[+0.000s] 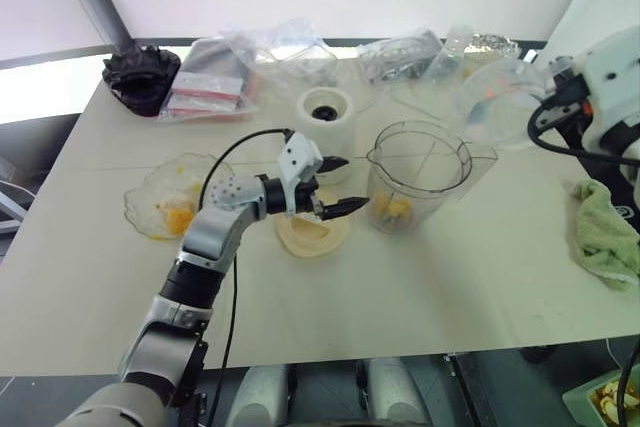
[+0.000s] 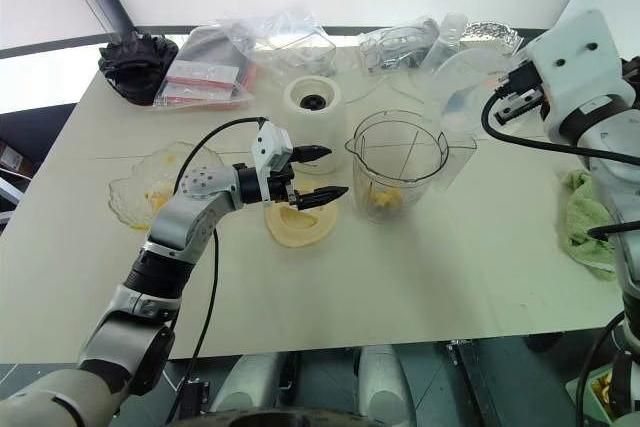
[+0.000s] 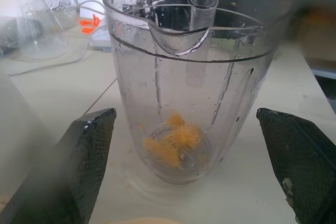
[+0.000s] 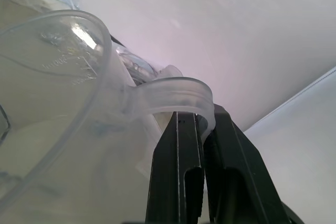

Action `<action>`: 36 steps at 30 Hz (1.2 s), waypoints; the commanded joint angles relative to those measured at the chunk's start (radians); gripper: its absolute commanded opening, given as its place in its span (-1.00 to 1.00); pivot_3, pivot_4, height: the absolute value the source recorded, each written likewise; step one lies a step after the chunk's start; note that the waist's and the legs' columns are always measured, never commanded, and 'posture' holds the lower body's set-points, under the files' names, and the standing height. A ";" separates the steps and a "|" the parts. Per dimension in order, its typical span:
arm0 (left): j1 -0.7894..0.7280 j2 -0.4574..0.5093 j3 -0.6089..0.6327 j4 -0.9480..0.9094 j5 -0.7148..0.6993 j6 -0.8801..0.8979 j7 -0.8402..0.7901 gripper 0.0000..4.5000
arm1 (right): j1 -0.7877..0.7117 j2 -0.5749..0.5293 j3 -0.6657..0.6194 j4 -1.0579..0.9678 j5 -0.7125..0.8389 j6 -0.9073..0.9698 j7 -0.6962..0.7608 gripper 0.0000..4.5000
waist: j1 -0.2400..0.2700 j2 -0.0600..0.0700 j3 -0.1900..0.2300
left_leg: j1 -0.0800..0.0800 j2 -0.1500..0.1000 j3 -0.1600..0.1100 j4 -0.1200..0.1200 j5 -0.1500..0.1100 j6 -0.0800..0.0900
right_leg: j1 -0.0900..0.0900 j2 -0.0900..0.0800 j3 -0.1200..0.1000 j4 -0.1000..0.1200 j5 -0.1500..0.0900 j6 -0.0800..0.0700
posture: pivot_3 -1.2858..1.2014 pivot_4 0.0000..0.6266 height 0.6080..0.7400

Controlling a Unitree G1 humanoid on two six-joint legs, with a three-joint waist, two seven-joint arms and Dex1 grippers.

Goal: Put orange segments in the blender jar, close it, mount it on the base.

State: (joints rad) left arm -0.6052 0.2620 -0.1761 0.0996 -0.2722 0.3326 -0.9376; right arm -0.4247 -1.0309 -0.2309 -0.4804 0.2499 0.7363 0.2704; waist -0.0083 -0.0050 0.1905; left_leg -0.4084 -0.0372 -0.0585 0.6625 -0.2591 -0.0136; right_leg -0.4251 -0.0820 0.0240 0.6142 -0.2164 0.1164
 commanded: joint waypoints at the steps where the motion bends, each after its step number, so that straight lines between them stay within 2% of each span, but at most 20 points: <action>1: -0.016 0.001 0.005 -0.025 -0.009 -0.020 -0.002 1.00 | -0.037 -0.019 -0.013 -0.004 -0.061 -0.050 0.018 -0.99 | -0.001 0.000 0.000 | 0.000 0.000 0.000 0.000 0.000 0.000 | 0.000 0.000 0.000 0.000 0.000 0.000 | 0.03 -0.52 1.00; 9: -0.008 0.001 0.005 -0.033 -0.008 -0.019 0.005 1.00 | -0.020 -0.050 0.020 0.025 -0.172 -0.129 0.081 -0.99 | -0.001 0.000 0.000 | 0.000 -0.001 0.000 0.000 0.000 0.000 | 0.000 0.000 0.000 0.000 0.000 0.000 | 0.03 -0.52 1.00; 15: -0.009 0.005 0.004 -0.029 -0.007 -0.022 0.003 1.00 | -0.027 0.010 -0.023 0.032 -0.168 -0.083 0.083 -0.99 | -0.001 0.000 0.000 | 0.000 -0.001 0.000 0.000 0.000 0.000 | 0.000 0.000 0.000 0.000 0.000 0.000 | 0.03 -0.52 1.00; 27: -0.029 0.007 -0.003 -0.001 -0.004 -0.036 -0.015 1.00 | -0.158 0.225 -0.298 0.002 -0.035 0.290 -0.015 -0.99 | 0.000 0.000 0.000 | 0.000 0.000 0.000 0.000 0.000 0.000 | 0.000 0.000 0.000 0.001 0.000 0.000 | 0.03 -0.52 1.00; 36: -0.044 0.004 -0.009 0.022 0.002 -0.048 -0.027 1.00 | -0.383 0.467 -0.580 -0.009 -0.003 0.621 -0.195 -0.99 | -0.002 0.001 -0.001 | 0.001 0.000 0.000 0.000 0.000 0.000 | 0.000 0.000 0.000 0.003 0.001 0.001 | 0.03 -0.52 1.00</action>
State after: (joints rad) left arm -0.6320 0.2631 -0.1852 0.1311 -0.2697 0.2996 -0.9599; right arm -0.7732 -0.5590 -0.7543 -0.4364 0.2421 1.3338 0.1040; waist -0.0105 -0.0040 0.1900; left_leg -0.4076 -0.0373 -0.0592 0.6627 -0.2590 -0.0137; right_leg -0.4256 -0.0820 0.0241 0.6183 -0.2156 0.1170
